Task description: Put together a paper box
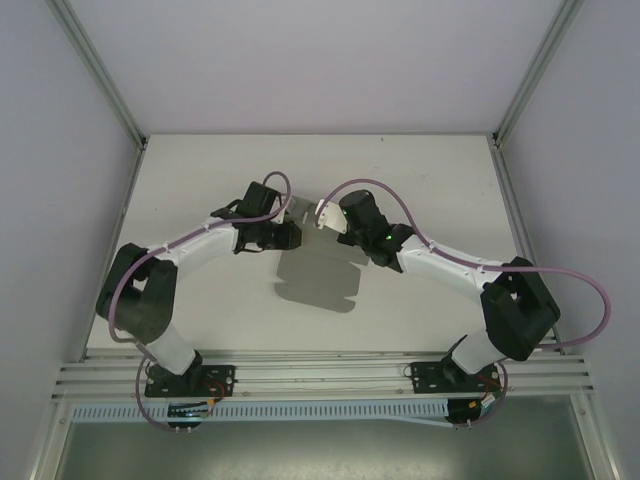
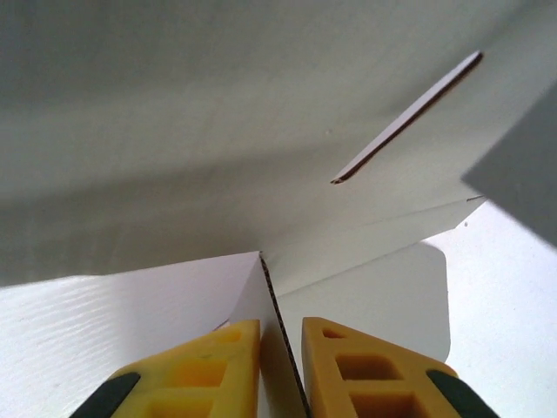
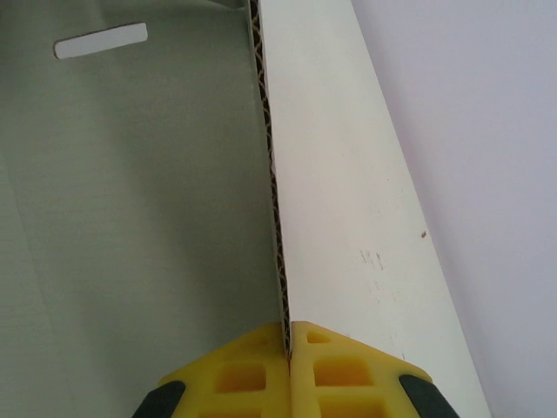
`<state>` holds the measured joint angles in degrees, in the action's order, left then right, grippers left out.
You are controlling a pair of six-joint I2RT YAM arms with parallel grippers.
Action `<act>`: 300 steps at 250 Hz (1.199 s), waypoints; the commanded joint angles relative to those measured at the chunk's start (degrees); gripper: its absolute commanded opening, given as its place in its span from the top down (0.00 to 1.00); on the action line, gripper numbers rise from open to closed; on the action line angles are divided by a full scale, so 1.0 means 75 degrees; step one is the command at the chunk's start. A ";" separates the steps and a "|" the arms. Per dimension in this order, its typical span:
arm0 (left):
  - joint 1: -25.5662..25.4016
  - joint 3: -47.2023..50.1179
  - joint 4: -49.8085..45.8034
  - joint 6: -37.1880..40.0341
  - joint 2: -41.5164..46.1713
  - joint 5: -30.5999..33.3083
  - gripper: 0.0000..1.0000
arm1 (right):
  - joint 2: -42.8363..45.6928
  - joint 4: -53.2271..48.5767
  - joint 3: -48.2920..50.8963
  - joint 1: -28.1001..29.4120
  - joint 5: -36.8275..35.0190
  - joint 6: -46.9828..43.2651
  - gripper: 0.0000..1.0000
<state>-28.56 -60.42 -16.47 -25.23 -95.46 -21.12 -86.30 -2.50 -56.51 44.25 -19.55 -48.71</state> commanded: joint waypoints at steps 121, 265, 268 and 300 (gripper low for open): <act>-0.0370 -0.1032 0.1567 -0.0569 -0.1718 -0.1640 0.64 | -0.0097 0.0003 -0.0114 0.0184 0.0196 0.0747 1.00; -0.0376 -0.0058 0.2164 -0.0451 -0.0794 -0.1488 0.52 | -0.0034 0.0299 0.0152 0.0013 -0.0205 0.0058 1.00; -0.0376 -0.0054 0.2139 -0.0438 -0.0712 -0.1436 0.51 | -0.0034 0.0297 0.0137 0.0010 -0.0231 0.0025 1.00; -0.0364 0.0720 0.1850 -0.0396 0.0176 -0.0850 0.42 | -0.0001 0.0334 0.0121 -0.0118 -0.0335 -0.0220 1.00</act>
<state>-30.89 -59.09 -1.89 -29.19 -101.08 -30.87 -86.32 -2.70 -55.96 44.12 -22.61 -48.18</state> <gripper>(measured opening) 0.551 0.046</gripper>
